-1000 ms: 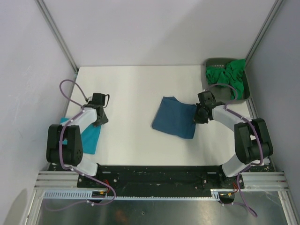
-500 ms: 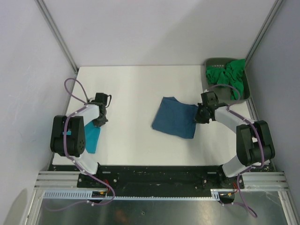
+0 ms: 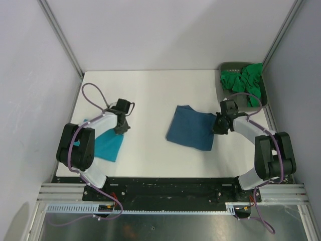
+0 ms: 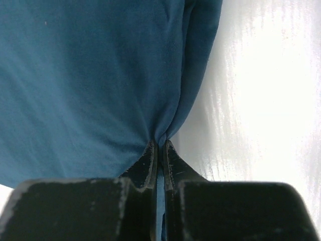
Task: Fold and stack the t-shirts
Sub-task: Put the neatly folded tshirt into the corner of the board with the left arm
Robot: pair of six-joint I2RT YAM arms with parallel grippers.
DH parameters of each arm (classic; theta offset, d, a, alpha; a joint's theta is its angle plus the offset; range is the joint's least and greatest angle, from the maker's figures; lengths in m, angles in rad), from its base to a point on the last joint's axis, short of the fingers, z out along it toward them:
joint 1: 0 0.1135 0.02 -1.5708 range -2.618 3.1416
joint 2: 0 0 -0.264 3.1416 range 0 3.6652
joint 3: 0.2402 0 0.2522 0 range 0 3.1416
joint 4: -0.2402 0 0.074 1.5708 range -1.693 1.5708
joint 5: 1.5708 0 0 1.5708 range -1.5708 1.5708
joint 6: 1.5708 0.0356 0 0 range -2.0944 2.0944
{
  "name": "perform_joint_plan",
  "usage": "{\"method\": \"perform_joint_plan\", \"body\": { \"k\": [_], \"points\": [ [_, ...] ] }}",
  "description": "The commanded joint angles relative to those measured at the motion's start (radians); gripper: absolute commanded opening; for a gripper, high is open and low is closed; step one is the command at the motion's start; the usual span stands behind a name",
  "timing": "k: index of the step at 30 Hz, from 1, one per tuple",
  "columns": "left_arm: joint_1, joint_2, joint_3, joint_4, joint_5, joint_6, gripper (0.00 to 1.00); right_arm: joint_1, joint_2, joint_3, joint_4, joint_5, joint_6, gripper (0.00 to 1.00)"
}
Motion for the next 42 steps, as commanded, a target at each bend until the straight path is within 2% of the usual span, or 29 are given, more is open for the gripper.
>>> {"method": "perform_joint_plan", "body": {
  "k": [1,7,11,14,16,19,20,23,25,29,33,42],
  "points": [
    [-0.099,-0.002,0.101,0.008,0.042,-0.197,0.00,-0.026,-0.031,-0.007,-0.018,0.023,-0.015,0.00],
    [-0.184,0.162,0.316,0.009,0.078,-0.260,0.00,-0.053,0.006,-0.006,0.009,0.022,-0.013,0.00],
    [-0.194,0.286,0.443,0.010,0.113,-0.233,0.00,-0.056,0.051,0.010,0.033,0.012,-0.014,0.01],
    [-0.194,0.328,0.481,0.010,0.147,-0.198,0.01,-0.056,0.086,0.039,0.020,0.013,-0.021,0.04],
    [-0.195,0.328,0.486,0.012,0.164,-0.163,0.09,-0.056,0.090,0.050,0.012,0.013,-0.026,0.10],
    [-0.200,0.292,0.488,0.014,0.190,-0.101,0.42,-0.057,0.073,0.067,-0.008,0.023,-0.030,0.32],
    [-0.204,0.271,0.487,0.015,0.197,-0.077,0.50,-0.057,0.063,0.074,-0.015,0.029,-0.029,0.39],
    [-0.225,0.192,0.475,0.016,0.234,-0.013,0.61,-0.058,0.027,0.089,-0.022,0.061,-0.018,0.55],
    [-0.247,0.142,0.454,0.015,0.282,0.011,0.62,-0.062,0.016,0.096,-0.014,0.088,-0.009,0.60],
    [-0.293,0.078,0.391,0.022,0.378,0.020,0.60,-0.075,0.038,0.104,0.052,0.124,-0.013,0.64],
    [-0.342,0.062,0.329,0.039,0.435,0.021,0.55,-0.094,0.101,0.105,0.143,0.128,-0.032,0.64],
    [-0.397,0.063,0.224,0.113,0.553,0.012,0.53,-0.115,0.176,0.105,0.297,0.105,-0.063,0.65]
  ]
}}
